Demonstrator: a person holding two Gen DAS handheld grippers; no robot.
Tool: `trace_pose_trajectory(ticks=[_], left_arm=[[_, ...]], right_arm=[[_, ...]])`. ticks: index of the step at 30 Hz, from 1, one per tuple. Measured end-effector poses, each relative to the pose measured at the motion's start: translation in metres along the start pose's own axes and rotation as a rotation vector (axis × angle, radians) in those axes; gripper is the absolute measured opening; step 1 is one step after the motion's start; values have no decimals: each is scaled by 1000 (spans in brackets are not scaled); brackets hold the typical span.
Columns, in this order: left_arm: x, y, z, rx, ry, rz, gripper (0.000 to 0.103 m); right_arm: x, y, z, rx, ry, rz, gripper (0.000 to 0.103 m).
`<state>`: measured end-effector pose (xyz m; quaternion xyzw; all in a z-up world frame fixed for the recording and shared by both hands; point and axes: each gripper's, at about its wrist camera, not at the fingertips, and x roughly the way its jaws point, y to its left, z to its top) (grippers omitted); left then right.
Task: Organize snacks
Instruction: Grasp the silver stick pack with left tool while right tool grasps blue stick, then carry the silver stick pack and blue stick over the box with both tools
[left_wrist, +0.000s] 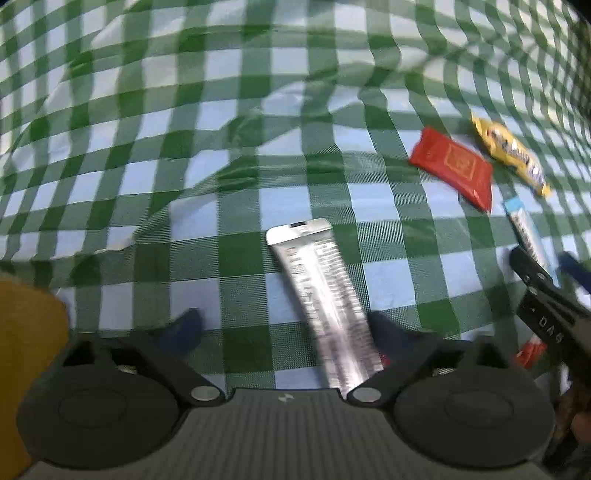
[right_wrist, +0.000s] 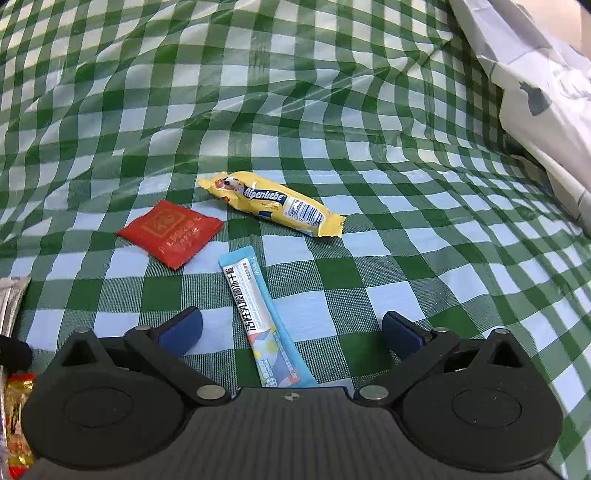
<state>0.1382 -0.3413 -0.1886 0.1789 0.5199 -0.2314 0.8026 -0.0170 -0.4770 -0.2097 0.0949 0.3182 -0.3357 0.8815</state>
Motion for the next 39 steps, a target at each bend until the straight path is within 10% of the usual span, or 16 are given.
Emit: trace_pose_trajectory(ticks=[2,3,7,26,39], left_arm=[[-11,1,0,8,-20,-10,30],[-14,2,0,10,-13,-17,30],[-35,9,-5,4,-6,-69,26],[-257,75,-99,10,-222,-196,26],[-364,189,-223,-76,-237,-71,26]], right_arm=[[-13,6,2,-51,-22,27,36],[-17,12,2,-92,-20,37,19],[-23,23,4,-152,4,44,12],[-244,25,19,98,-145,193,12],[-393,101,-32,58,-67,445,12]])
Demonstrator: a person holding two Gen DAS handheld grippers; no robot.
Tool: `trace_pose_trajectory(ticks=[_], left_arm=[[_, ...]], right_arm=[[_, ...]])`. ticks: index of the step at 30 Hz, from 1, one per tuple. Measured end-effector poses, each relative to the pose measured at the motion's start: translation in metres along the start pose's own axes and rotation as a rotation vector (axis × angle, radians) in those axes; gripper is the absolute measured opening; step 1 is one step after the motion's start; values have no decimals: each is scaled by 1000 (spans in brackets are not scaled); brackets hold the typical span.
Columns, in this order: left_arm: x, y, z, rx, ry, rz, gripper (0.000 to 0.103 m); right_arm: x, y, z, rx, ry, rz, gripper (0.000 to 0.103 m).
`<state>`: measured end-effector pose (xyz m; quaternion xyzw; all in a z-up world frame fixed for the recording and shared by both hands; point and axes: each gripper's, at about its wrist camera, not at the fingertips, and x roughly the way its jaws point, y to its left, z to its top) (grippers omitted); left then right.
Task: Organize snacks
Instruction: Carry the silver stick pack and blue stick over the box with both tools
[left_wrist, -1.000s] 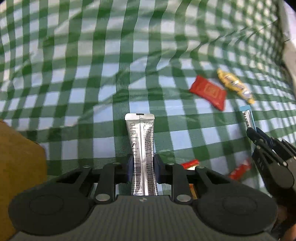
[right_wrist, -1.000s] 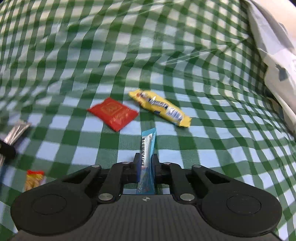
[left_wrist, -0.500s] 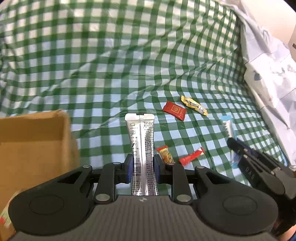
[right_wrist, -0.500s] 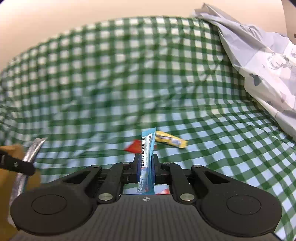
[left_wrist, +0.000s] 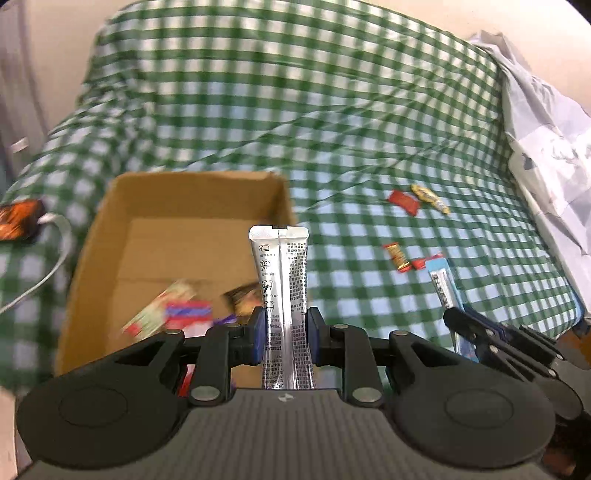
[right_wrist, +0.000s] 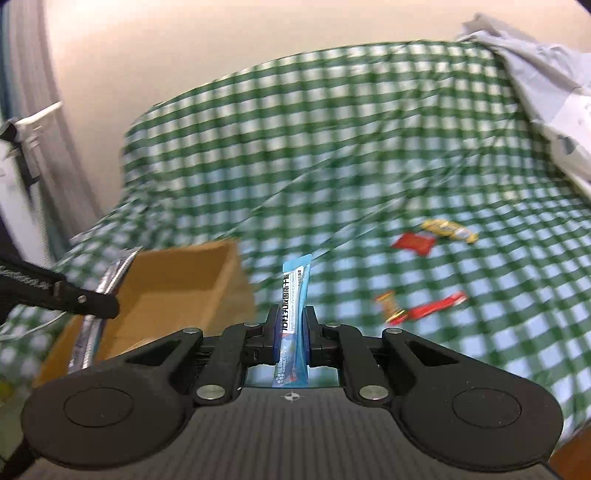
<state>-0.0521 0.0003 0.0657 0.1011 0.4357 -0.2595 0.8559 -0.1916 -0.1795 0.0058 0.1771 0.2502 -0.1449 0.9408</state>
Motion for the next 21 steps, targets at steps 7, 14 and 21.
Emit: trace_pose_trajectory(ticks=[7,14,21], left_arm=[[-44,36,-45,-36,-5,30,26],[-68,55,-76,-52,-48,42,26],[-80,68,-94,-77,-65,34,26]], right_arm=[[-34,63,-28,-62,67,111,12],[-56,107,-44,-145,86,141,12],[-74,126,-50,-194,77,125,12]])
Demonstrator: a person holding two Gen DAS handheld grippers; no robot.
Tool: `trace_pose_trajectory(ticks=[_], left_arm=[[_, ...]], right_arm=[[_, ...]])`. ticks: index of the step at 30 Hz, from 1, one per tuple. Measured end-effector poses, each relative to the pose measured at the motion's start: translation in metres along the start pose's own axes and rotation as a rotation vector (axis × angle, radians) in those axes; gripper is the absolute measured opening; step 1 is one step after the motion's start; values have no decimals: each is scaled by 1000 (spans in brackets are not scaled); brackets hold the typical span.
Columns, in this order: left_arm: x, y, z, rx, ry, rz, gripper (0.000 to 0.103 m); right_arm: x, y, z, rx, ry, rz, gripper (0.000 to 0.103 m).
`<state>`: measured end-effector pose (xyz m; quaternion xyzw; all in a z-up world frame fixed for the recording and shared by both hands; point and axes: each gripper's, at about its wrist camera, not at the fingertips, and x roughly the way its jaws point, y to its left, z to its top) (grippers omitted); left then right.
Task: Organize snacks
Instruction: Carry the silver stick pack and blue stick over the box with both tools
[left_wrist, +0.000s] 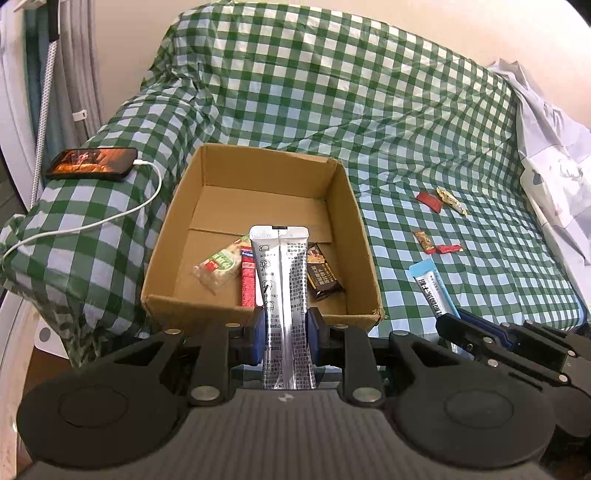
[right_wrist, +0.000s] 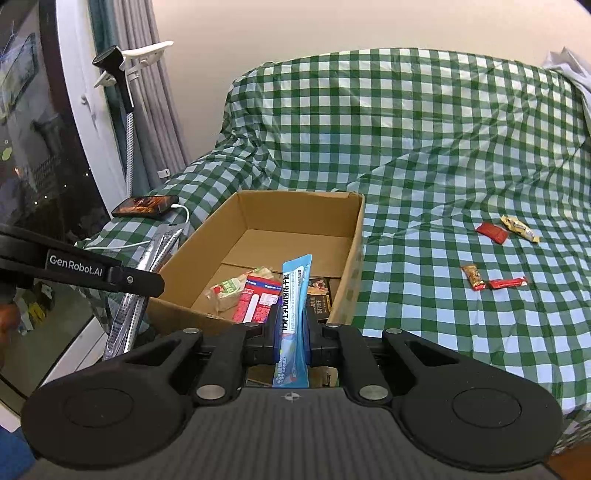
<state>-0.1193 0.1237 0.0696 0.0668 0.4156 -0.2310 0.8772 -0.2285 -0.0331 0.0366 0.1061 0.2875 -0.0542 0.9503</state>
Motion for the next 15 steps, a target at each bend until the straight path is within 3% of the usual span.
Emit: trace_pose_trajectory(ticks=[15], left_arm=[[-3,11,-4,-14,-6,-2,26]], right_arm=[[0,15,1,-45,11,-18,12]])
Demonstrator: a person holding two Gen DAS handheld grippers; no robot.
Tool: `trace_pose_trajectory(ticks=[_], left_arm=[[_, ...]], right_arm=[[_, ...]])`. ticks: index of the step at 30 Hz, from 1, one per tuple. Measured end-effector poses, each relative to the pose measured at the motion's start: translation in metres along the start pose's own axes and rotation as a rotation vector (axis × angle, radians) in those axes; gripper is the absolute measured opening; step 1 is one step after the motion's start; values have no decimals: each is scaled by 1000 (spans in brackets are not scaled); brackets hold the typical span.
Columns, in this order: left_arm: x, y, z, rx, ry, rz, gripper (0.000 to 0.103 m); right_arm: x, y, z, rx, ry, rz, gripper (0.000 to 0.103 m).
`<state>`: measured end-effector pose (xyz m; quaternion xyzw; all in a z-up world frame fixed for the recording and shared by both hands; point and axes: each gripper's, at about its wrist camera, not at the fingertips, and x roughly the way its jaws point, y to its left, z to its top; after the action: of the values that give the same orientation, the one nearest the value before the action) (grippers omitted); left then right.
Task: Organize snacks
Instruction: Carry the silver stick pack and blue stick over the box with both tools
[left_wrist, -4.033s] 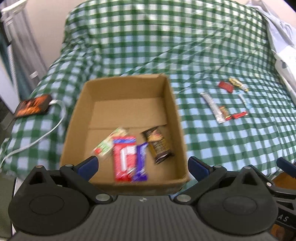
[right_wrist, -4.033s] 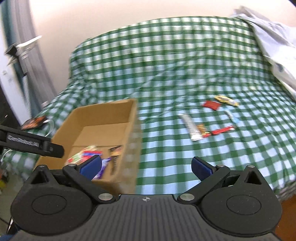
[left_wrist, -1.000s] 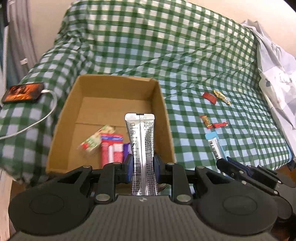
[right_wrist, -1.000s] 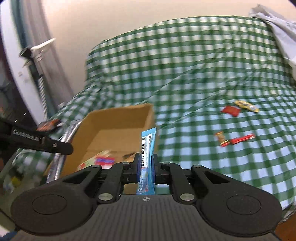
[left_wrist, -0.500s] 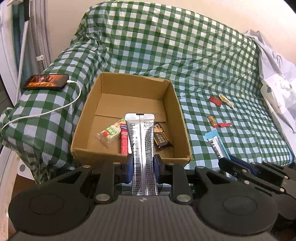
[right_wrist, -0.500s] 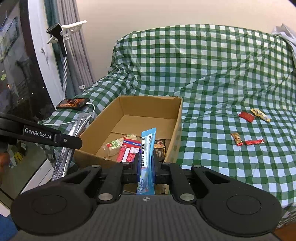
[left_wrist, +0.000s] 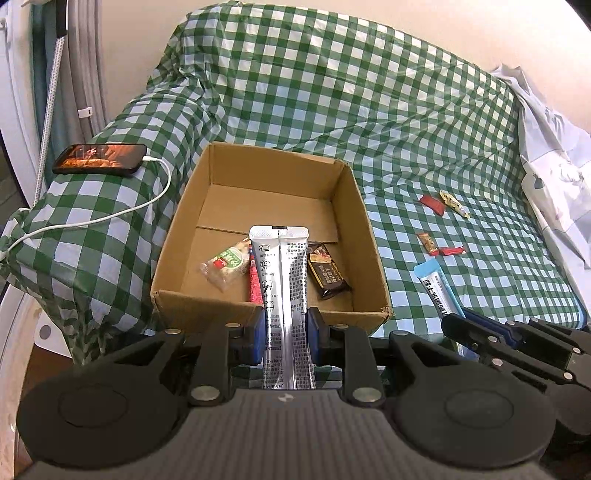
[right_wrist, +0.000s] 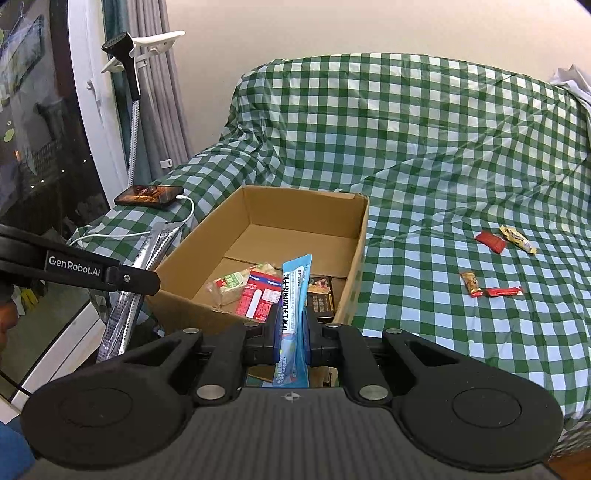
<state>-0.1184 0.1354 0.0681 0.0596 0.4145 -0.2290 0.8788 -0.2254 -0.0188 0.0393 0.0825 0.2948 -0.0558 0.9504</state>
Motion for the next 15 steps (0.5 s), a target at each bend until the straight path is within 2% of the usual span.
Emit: trace_pose_trajectory(ticks=[15], left_arm=[[11,2,4,-7,25,5,26]], right_arm=[[9,-2,-2,2,25,2,12]])
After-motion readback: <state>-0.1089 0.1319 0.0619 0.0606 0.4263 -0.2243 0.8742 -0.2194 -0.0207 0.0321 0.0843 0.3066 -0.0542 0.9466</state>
